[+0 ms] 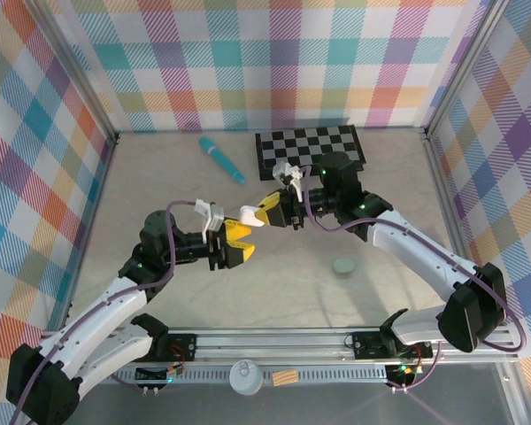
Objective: Insert the wireless bluetooth earbuds into the charging case
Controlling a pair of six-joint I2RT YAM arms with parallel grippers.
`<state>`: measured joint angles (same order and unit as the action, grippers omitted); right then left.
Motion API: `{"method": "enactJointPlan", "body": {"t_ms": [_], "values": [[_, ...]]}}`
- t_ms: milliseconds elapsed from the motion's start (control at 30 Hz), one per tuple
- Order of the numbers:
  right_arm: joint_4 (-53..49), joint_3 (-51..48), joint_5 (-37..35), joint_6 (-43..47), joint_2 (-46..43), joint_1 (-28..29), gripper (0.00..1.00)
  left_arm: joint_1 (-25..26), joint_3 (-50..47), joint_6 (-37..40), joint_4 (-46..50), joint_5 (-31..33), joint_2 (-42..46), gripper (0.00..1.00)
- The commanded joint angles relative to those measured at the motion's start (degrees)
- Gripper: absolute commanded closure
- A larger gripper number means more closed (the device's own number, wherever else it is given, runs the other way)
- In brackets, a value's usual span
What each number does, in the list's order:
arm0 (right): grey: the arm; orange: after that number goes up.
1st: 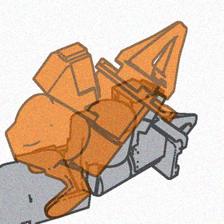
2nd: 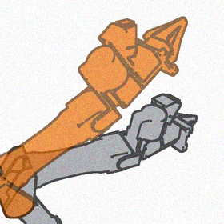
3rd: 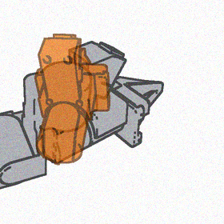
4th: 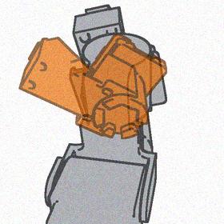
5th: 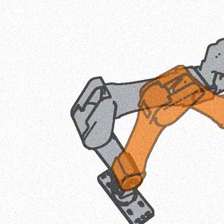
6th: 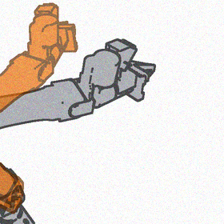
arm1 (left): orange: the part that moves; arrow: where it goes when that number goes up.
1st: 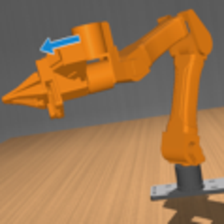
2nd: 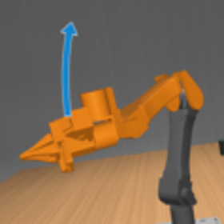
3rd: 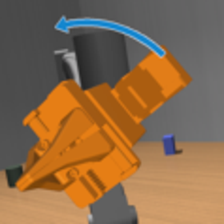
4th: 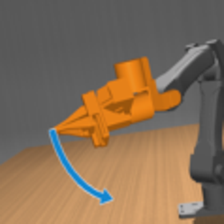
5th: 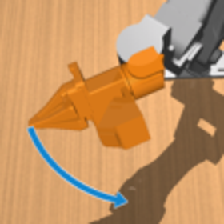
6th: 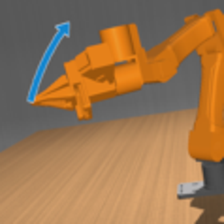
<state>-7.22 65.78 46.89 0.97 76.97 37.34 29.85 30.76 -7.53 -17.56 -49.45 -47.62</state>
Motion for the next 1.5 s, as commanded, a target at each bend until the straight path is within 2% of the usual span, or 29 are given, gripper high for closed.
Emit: {"method": "enactJointPlan", "body": {"t_ms": [0, 133, 267, 367, 667, 1233, 1367, 1467], "values": [[-14.4, 3.89, -0.42, 12.89, -1.13, 0.92, 0.81, 1.05, -2.68, 4.76, -6.69, 2.22, 0.7, 0.41], [-19.7, 6.31, 2.2, 16.09, -1.27, 0.89, 0.81, 1.09, -3.69, 5.64, -8.58, 3.18, 0.02, 0.44], [-19.01, 5.79, 4.08, 15.97, -2.09, 0.98, 0.81, 1.09, -5.44, 5.59, -13.14, 3.86, -1.28, 0.47], [-20.38, 5.94, 2.5, 17.19, -1.69, 1.29, 0.81, 1.26, -5.73, 4.13, -16.97, 2.27, -2.68, 0.52], [-20.29, 6.63, -1.8, 18.43, -0.77, 2.65, 0.81, 1.79, -3.21, 4.14, -13.44, -1.81, -4.87, 0.66], [-23.14, 8.04, -4.46, 20.82, 1.08, 3.46, 0.81, 1.97, -1.2, 2.43, -12.45, -3.1, -7.0, 0.71], [-23.31, 8.01, -4.31, 21.1, 1.12, 3.57, 0.81, 1.97, -1.14, 2.37, -12.4, -3.06, -7.15, 0.75], [-23.89, 8.01, -4.62, 21.49, 1.21, 3.79, 0.81, 1.97, -0.99, 2.19, -12.57, -2.85, -7.44, 0.73]]}}
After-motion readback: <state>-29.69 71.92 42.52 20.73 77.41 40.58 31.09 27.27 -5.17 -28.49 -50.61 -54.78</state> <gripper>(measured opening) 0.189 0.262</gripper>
